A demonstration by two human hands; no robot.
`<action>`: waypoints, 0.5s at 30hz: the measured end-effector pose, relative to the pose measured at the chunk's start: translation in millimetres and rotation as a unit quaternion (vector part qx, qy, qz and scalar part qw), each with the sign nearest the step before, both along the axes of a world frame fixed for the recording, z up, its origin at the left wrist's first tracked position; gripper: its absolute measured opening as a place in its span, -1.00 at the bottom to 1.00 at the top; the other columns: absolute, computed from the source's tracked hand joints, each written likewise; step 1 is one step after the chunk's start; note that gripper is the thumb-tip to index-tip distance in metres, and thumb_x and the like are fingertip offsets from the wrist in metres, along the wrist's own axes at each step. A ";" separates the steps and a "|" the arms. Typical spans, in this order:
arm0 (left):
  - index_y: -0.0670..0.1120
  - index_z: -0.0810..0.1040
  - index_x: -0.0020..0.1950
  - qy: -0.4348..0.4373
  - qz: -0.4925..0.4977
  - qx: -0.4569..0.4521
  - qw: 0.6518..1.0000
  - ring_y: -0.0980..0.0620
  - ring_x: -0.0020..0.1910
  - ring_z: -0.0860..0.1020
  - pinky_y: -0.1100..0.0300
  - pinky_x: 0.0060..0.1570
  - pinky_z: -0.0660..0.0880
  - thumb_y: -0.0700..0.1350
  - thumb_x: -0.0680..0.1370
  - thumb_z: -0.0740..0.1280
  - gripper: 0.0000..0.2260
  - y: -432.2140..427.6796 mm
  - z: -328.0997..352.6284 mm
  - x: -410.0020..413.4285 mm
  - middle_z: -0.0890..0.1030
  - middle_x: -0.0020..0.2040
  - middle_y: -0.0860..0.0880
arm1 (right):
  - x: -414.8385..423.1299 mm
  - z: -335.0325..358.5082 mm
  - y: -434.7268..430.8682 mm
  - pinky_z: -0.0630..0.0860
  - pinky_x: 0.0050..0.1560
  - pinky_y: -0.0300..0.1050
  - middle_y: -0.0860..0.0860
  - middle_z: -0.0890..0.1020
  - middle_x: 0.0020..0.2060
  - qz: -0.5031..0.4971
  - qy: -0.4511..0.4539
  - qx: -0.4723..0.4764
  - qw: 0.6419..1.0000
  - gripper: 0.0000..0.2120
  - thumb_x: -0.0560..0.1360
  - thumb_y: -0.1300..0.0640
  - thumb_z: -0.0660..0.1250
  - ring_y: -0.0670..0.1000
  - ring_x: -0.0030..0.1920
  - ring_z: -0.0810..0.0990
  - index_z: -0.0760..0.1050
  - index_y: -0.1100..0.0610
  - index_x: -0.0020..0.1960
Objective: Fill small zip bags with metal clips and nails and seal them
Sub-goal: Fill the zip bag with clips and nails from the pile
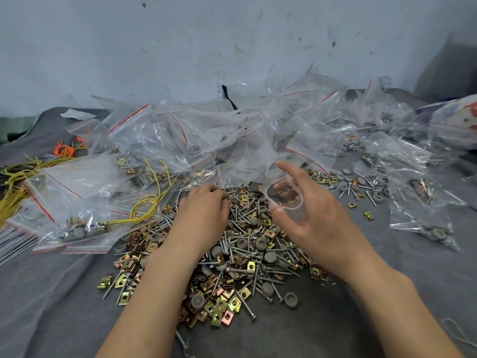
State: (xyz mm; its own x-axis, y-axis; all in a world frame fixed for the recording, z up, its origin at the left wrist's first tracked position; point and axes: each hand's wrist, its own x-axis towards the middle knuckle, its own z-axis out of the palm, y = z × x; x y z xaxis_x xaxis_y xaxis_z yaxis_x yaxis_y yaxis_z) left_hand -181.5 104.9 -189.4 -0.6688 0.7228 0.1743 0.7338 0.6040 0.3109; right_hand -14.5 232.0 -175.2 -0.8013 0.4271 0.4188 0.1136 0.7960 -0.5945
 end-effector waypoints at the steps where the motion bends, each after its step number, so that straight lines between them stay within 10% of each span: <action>1: -0.03 0.55 0.32 -0.003 -0.002 0.021 1.000 -0.05 0.29 0.40 -0.02 0.32 0.33 -0.04 0.67 0.13 -0.70 -0.5 1.2 0.1 0.49 0.29 -0.01 | -0.2 -0.2 -0.2 0.47 0.27 0.11 -0.20 0.54 0.18 0.000 0.001 0.002 1.000 -0.39 0.53 -0.15 0.27 -0.21 0.16 0.51 0.19 -0.10 0.53; 9: 0.10 0.61 0.04 -0.103 -0.035 0.347 0.931 0.29 -0.07 0.58 0.42 -0.08 0.47 -0.09 0.60 0.35 -0.91 -0.4 41.0 19.5 0.64 -0.05 0.18 | -0.4 -1.0 -0.3 0.47 0.27 0.12 -0.17 0.54 0.21 0.002 0.000 0.009 1.000 -0.38 0.53 -0.16 0.27 -0.14 0.19 0.53 0.19 -0.09 0.53; 15: 0.08 0.54 0.05 -0.161 -0.105 0.377 0.906 0.24 -0.12 0.60 0.44 -0.14 0.45 -0.11 0.57 0.40 -0.88 4.9 51.0 43.3 0.64 -0.10 0.20 | -0.7 -1.2 -2.1 0.48 0.24 0.14 -0.17 0.55 0.15 0.006 0.007 0.018 1.000 -0.38 0.53 -0.11 0.31 -0.11 0.18 0.55 0.23 -0.04 0.53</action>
State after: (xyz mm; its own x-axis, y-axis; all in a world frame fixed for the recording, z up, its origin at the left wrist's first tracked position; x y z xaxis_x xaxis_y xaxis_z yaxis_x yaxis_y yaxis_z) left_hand -138.2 109.8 -138.4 -0.6336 0.5964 0.4928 0.6065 -0.0125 0.7950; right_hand -15.2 229.9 -176.4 -0.8007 0.4019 0.4442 0.0959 0.8179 -0.5673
